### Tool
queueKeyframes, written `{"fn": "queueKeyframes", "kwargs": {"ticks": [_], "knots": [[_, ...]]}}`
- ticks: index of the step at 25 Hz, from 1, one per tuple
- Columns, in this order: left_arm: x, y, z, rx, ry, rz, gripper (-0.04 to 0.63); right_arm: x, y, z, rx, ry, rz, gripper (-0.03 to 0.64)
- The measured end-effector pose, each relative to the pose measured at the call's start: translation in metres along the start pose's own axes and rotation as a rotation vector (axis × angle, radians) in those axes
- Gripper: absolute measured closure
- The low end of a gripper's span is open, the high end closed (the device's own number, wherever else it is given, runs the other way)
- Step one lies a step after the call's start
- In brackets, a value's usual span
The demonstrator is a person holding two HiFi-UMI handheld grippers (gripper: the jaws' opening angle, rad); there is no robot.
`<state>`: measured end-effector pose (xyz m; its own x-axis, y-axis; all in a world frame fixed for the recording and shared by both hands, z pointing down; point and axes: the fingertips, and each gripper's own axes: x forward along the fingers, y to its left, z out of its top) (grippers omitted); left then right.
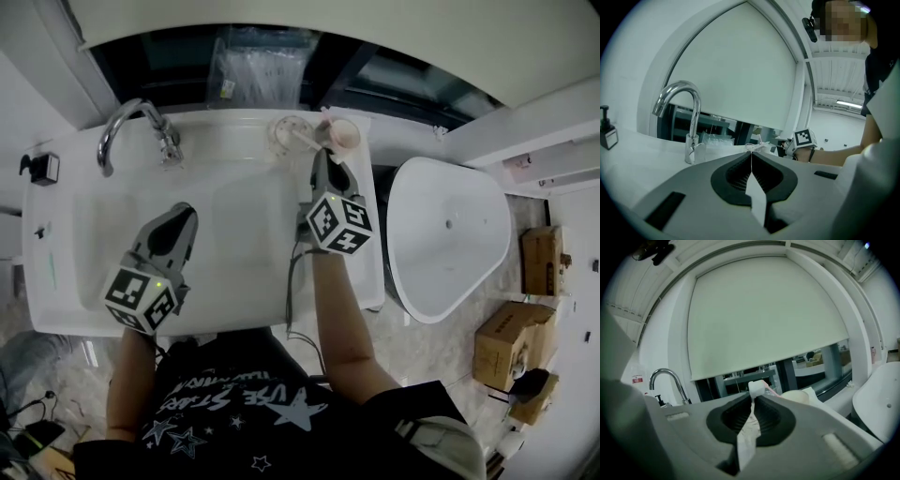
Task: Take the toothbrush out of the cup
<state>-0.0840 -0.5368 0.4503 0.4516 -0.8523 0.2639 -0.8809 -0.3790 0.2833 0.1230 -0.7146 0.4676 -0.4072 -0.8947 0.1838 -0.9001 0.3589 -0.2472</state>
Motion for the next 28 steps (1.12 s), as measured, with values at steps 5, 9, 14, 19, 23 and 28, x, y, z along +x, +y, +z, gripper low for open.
{"fn": "queueKeyframes", "kwargs": {"ticks": [5, 9, 14, 19, 23, 28], "knots": [[-0.022, -0.004, 0.0, 0.003, -0.015, -0.011, 0.586, -0.026, 0.017, 0.009, -0.007, -0.032, -0.003, 0.597], [-0.042, -0.011, -0.001, 0.008, -0.024, -0.032, 0.586, -0.049, 0.03, 0.014, -0.019, -0.057, -0.016, 0.597], [-0.064, -0.013, -0.002, 0.01, -0.036, -0.055, 0.586, -0.078, 0.047, 0.02, -0.041, -0.079, -0.028, 0.597], [-0.086, -0.017, -0.008, 0.011, -0.039, -0.085, 0.586, -0.11, 0.069, 0.013, -0.053, -0.076, -0.025, 0.597], [-0.102, -0.022, -0.017, 0.009, -0.041, -0.121, 0.586, -0.139, 0.084, 0.006, -0.074, -0.081, -0.024, 0.597], [-0.125, -0.032, -0.019, 0.02, -0.046, -0.155, 0.586, -0.175, 0.1, 0.001, -0.079, -0.086, -0.04, 0.597]]}}
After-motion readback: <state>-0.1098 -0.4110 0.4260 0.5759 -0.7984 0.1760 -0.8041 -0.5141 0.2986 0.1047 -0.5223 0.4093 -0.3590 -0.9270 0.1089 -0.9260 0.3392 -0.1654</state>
